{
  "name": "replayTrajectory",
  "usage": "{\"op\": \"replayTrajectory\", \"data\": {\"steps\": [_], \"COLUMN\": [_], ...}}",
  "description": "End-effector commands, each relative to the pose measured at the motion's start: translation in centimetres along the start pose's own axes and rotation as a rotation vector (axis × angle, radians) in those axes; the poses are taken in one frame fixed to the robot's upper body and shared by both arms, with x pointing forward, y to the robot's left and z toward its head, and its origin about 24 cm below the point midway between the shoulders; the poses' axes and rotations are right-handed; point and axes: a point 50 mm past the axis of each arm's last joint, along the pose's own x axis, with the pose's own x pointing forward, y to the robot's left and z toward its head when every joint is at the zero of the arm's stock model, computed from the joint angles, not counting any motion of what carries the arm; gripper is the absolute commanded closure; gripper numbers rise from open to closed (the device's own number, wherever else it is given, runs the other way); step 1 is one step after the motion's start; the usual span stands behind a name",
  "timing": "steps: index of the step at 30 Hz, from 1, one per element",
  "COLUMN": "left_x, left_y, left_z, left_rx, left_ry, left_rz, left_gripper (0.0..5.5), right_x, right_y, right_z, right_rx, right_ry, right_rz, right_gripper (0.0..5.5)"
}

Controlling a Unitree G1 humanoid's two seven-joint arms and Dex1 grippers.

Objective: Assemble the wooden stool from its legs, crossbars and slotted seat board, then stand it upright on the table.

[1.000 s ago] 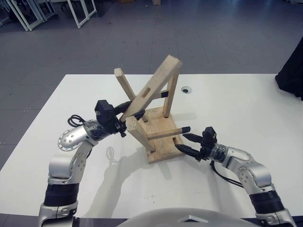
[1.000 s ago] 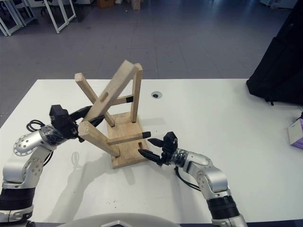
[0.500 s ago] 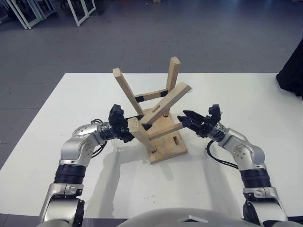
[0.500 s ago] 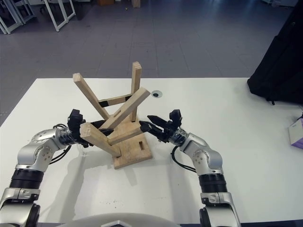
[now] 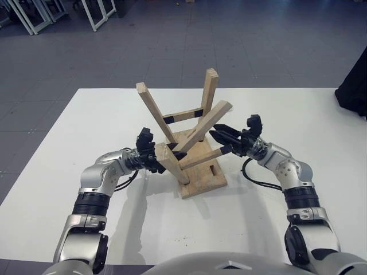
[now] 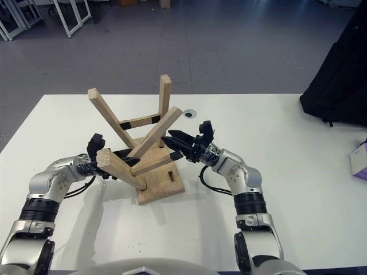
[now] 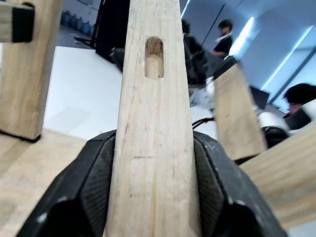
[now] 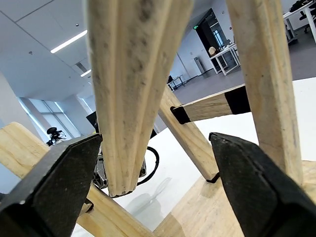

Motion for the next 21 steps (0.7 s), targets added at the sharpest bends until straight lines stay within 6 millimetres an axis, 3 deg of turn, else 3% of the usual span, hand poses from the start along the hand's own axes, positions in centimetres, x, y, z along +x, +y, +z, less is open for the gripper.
{"op": "replayTrajectory", "data": {"steps": [1, 8, 21], "left_x": [0.6, 0.5, 0.3], "left_y": [-0.1, 0.3, 0.4], "left_z": [0.9, 0.4, -0.4], "left_rx": [0.017, -0.005, -0.033], "left_ry": [0.018, 0.049, 0.083], "left_rz": [-0.045, -0.032, -0.039], "left_gripper": [3.46, 3.46, 3.46], "right_x": [1.2, 1.6, 1.5], "right_y": [0.1, 1.0, 0.3], "right_z": [0.8, 1.7, 1.4], "right_rx": [0.009, 0.077, 0.057], "right_ry": [-0.019, -0.071, -0.054], "right_rz": [0.050, 0.152, 0.089], "right_gripper": [1.50, 1.50, 1.50]}}
